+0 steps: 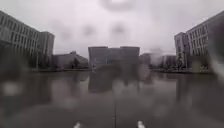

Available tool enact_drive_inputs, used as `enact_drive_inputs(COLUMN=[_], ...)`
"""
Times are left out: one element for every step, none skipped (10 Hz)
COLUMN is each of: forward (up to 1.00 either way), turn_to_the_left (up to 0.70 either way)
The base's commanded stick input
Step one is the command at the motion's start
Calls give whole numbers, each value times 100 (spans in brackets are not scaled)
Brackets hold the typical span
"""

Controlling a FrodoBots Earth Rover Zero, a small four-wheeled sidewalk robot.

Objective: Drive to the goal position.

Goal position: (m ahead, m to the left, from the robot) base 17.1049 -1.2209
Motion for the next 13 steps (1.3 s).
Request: enact_drive_inputs(forward=[70,70,70,70,70,70,70,70,70,70,70,70,70], turn_to_the_left=[-14,-14,-9,-4,0,0,0,0,0,0,0,0,0])
